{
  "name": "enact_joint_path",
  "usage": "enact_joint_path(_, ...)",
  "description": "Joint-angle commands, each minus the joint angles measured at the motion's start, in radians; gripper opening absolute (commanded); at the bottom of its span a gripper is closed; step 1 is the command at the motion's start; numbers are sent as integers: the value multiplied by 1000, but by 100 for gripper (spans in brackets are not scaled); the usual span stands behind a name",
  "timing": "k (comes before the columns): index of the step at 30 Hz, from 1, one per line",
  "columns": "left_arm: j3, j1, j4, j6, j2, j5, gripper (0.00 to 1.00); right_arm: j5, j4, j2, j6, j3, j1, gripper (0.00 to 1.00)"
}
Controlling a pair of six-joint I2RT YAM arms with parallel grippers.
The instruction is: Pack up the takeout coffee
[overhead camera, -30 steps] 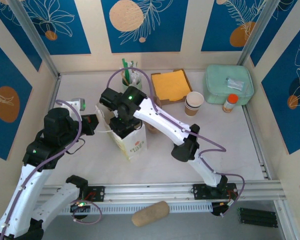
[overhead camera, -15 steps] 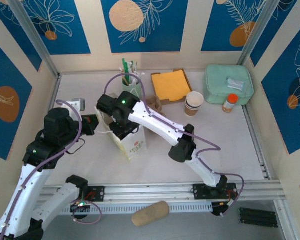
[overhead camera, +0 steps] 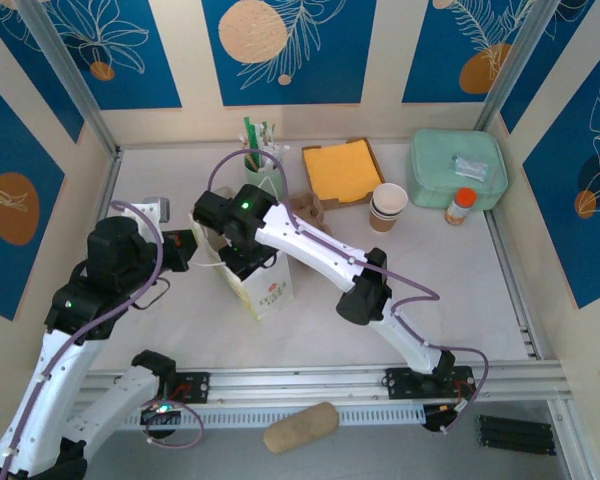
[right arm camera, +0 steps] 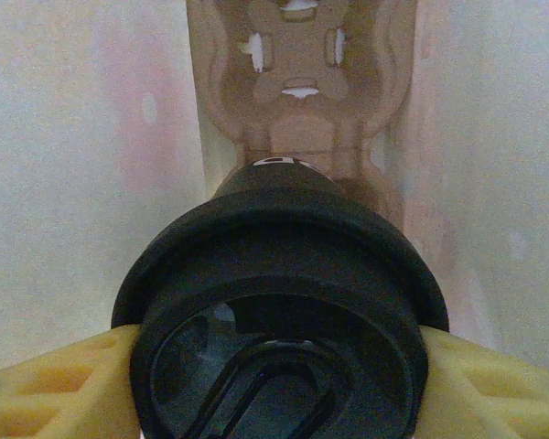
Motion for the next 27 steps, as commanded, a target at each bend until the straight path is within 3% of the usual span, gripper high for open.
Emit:
enact_joint_path(1, -8, -3, 4, -5, -11, 10, 0, -30, -20, -10, 12, 4, -4, 54)
enact_joint_path(27, -3, -3, 1, -9, 5, 0, 0, 7, -45, -20, -18, -2, -7, 54)
